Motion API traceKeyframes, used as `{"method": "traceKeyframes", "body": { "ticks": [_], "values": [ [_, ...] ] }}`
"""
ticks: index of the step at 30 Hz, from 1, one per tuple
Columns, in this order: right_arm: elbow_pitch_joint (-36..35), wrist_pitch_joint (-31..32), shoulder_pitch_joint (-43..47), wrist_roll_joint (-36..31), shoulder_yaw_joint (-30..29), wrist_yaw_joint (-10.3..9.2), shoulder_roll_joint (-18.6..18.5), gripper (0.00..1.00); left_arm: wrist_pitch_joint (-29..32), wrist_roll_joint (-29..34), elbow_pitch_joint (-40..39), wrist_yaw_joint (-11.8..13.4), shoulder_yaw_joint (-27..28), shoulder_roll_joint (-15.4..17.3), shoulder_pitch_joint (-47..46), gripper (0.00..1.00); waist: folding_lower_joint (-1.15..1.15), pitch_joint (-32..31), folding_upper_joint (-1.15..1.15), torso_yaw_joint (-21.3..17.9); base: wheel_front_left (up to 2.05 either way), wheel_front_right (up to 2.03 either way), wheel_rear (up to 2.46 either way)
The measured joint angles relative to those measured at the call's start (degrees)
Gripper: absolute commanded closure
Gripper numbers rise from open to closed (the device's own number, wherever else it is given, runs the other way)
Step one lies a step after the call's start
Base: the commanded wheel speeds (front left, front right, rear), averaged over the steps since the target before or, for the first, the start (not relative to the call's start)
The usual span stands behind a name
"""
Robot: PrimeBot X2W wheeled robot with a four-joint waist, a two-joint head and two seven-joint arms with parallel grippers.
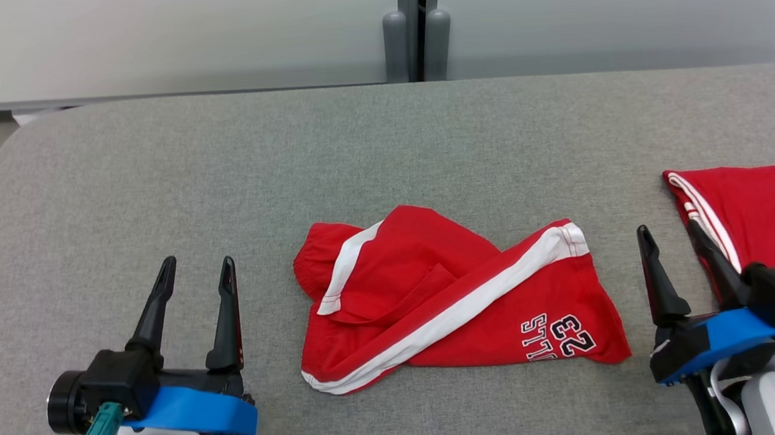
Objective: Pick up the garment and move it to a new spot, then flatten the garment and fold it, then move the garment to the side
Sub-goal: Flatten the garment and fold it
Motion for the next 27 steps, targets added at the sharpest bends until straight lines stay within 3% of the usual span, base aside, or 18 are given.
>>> {"method": "traceKeyframes", "body": {
  "ticks": [6, 15, 27],
  "values": [
    [-11.0, 0.8, 5.5, -1.8, -0.7, 0.0, -0.6, 0.0, 0.3, 0.0, 0.3, 0.9, 0.1, 1.0, 2.6, 0.0, 0.0, -2.5, 0.0, -1.1, 0.0, 0.0, 0.0],
    [-23.9, 6.4, 15.3, -2.8, -1.7, 0.0, 1.7, 0.0, 2.1, -0.8, -0.3, 1.6, -0.2, 2.2, 6.9, 0.0, -0.01, -6.1, -0.01, -2.8, 0.0, 0.0, 0.0],
    [-28.1, 9.3, 18.2, -2.9, -1.9, 0.0, 3.1, 0.0, 3.7, -1.7, -1.3, 2.6, -0.4, 2.7, 8.5, 0.0, 0.0, -7.7, -0.01, -3.2, 0.0, 0.0, 0.0]
  ]
}}
